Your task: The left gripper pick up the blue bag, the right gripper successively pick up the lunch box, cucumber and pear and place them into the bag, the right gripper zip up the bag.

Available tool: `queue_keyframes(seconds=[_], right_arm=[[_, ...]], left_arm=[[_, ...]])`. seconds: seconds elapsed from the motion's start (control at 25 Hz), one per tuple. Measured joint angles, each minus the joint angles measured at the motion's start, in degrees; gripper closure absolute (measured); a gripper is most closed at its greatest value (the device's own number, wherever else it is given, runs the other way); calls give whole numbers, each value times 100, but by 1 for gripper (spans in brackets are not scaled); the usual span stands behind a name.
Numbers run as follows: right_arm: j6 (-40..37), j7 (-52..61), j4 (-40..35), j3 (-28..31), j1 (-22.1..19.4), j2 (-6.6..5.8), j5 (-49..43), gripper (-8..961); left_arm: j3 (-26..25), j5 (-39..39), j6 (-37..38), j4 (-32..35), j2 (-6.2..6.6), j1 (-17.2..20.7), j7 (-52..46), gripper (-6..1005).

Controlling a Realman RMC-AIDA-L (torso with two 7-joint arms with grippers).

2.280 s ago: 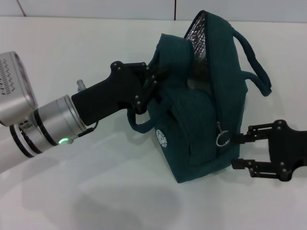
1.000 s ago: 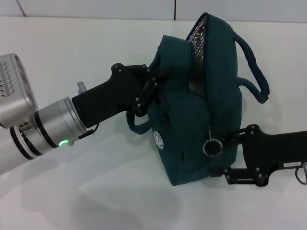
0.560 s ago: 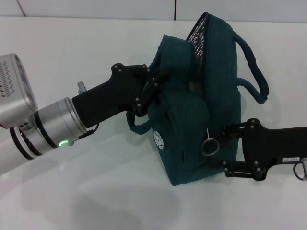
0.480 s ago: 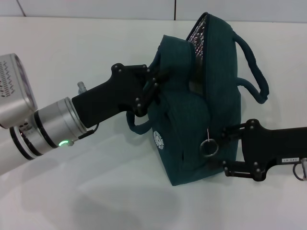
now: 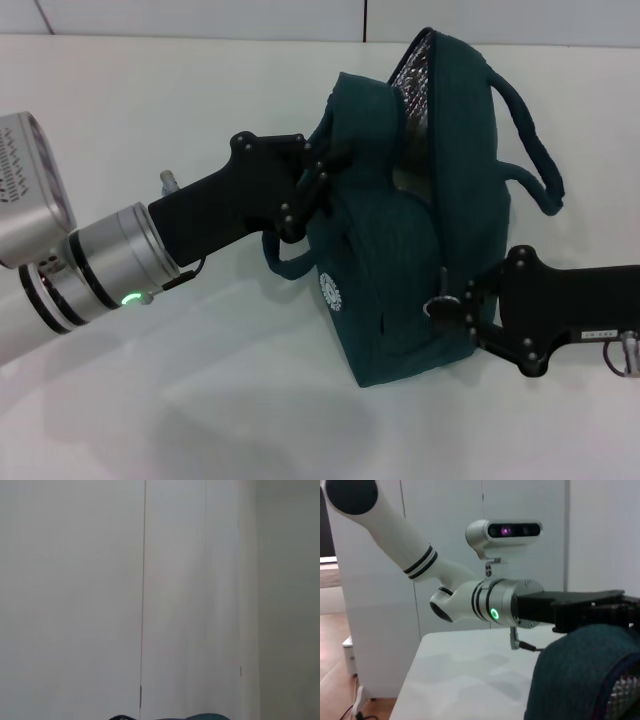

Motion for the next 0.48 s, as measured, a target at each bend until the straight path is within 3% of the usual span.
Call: queue_keyframes(seconds=[0.16,0.48], right_arm=[[-38,-295,84,0,1,-2,73,866],[-213,-875,85,52,-83,-30,607,927]], left_arm=[[0,-4,0,0,0,-1,0,957],[-31,-52,6,-4,0,29,48,957]])
